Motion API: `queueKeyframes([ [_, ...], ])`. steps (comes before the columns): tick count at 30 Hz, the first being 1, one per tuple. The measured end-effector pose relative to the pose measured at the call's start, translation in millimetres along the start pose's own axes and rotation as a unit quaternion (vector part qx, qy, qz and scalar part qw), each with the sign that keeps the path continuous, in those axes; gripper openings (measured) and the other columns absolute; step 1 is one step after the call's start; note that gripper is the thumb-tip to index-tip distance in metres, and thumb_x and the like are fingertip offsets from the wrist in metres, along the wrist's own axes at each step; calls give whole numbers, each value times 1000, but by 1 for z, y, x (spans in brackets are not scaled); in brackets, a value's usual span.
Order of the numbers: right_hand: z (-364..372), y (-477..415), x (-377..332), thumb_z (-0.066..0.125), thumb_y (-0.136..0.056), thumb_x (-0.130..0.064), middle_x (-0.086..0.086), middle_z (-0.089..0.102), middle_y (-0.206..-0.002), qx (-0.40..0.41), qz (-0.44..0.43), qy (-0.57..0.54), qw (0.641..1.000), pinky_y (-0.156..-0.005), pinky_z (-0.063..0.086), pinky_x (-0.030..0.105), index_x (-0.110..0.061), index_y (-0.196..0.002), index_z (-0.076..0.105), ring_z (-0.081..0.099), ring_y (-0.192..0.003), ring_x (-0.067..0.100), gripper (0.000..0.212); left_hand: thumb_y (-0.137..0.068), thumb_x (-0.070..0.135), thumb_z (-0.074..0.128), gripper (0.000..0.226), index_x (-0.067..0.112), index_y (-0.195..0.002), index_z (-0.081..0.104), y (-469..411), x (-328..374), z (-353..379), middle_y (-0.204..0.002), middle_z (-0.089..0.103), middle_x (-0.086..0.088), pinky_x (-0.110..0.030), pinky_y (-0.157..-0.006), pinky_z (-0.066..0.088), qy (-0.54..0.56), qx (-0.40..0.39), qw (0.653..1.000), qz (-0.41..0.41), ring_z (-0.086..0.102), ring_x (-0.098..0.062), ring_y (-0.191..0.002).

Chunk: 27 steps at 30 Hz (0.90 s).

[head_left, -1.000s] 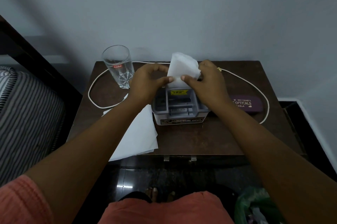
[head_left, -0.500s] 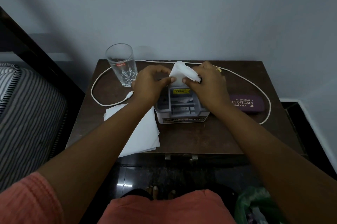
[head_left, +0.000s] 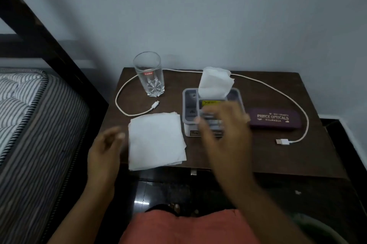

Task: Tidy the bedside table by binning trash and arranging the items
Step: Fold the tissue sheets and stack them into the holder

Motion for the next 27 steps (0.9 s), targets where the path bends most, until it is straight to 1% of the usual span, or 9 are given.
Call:
queueKeyframes([
  [3,59,52,-15,64,-83,-13,0,63,-95,-188,-47,6,981,-79,42,20,-13,-92,67,57,-89,14,9,-96,12,45,22,14,-116,54,28,-45,-30,-125,58,-20,-30,-79,44,41,19,989,-144,54,-20,-97],
  [6,110,74,-17,70,-73,-15,0,62,-93,-277,-119,102,948,-66,52,29,-14,-88,66,60,-83,18,15,-101,22,33,37,4,-129,51,48,-64,-26,-124,57,-17,-35,-96,39,72,-52,965,-248,53,-26,-109],
  [8,129,77,-15,80,-60,-20,-1,61,-89,-310,-132,144,930,-60,51,25,-17,-85,64,61,-78,18,30,-101,31,33,43,3,-125,55,50,-64,-17,-118,60,-15,-36,-101,37,87,-82,954,-276,55,-27,-111],
  [10,136,76,-13,84,-53,-25,-3,60,-83,-307,-139,174,925,-58,49,23,-20,-80,64,60,-73,15,35,-100,36,35,43,4,-115,59,46,-60,-10,-107,65,-13,-36,-98,41,106,-93,948,-285,59,-25,-101],
  [14,136,73,-10,77,-64,-20,-5,61,-76,-278,-135,185,933,-54,48,23,-20,-69,64,59,-68,14,14,-99,34,37,37,8,-92,63,40,-48,-7,-92,67,-8,-25,-80,46,120,-97,949,-275,62,-19,-89],
  [16,135,71,-8,68,-77,-20,-3,63,-80,-278,-100,144,944,-61,50,27,-17,-72,67,59,-73,16,6,-99,31,39,35,9,-90,65,40,-47,-8,-91,68,-7,-23,-77,47,125,-95,951,-266,62,-17,-87],
  [19,134,67,-2,58,-88,-23,-3,65,-93,-292,6,53,955,-78,45,27,-15,-84,70,57,-86,14,15,-97,28,45,30,7,-92,67,41,-47,-9,-95,69,-11,-25,-77,47,144,-83,952,-256,64,-19,-86],
  [22,133,61,4,67,-81,-19,-5,65,-85,-263,71,-19,962,-77,42,20,-16,-76,69,57,-83,10,6,-95,28,49,29,4,-97,67,40,-46,-7,-99,70,-16,-24,-74,51,160,-84,951,-251,66,-22,-87],
  [27,131,54,10,75,-74,-12,-14,59,-70,-230,136,-104,958,-67,41,6,-11,-71,70,57,-73,-4,6,-89,30,60,26,5,-92,67,36,-42,-4,-92,72,-18,-23,-67,55,158,-86,953,-243,70,-26,-87],
])
Point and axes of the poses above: each hand's wrist, its own y-axis away from the middle knuckle, its own z-axis out of the palm, x = y × z, the point moved 4 cm from there along -y, towards the middle knuckle
